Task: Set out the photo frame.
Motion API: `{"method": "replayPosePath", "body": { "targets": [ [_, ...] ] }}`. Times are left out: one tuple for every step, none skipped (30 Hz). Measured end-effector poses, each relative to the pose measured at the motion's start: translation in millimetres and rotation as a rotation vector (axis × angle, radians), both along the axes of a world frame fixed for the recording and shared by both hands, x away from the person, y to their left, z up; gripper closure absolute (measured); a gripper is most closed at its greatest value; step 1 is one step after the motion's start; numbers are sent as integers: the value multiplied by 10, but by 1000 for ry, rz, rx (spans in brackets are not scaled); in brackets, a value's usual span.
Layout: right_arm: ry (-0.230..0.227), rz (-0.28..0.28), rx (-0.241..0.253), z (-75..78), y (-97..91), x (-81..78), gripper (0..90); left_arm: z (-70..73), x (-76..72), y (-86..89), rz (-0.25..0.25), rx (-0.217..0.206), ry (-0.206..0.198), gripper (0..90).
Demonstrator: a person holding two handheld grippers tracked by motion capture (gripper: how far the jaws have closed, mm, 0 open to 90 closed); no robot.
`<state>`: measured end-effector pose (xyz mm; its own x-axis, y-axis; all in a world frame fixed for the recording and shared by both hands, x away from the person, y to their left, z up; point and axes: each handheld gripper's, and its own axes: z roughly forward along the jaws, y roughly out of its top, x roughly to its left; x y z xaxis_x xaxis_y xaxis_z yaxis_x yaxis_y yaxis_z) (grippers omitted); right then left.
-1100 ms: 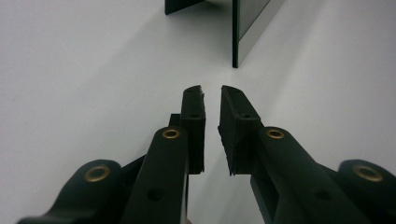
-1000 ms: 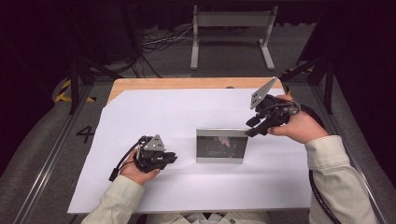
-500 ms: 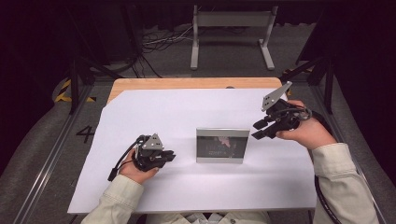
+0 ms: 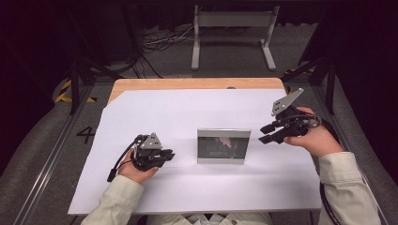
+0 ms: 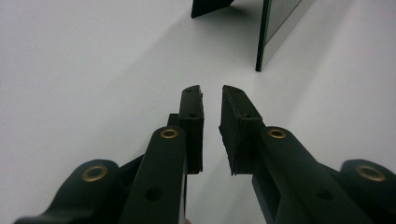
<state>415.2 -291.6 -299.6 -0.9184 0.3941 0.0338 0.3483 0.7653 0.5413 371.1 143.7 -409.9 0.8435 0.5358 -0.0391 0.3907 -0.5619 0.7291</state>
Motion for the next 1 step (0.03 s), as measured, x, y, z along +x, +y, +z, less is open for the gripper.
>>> {"method": "replayPosePath", "body": {
  "targets": [
    [-2, -2, 0, -4, -6, -6, 576, 0, 2, 1, -2, 1, -1, 785]
  ]
}}
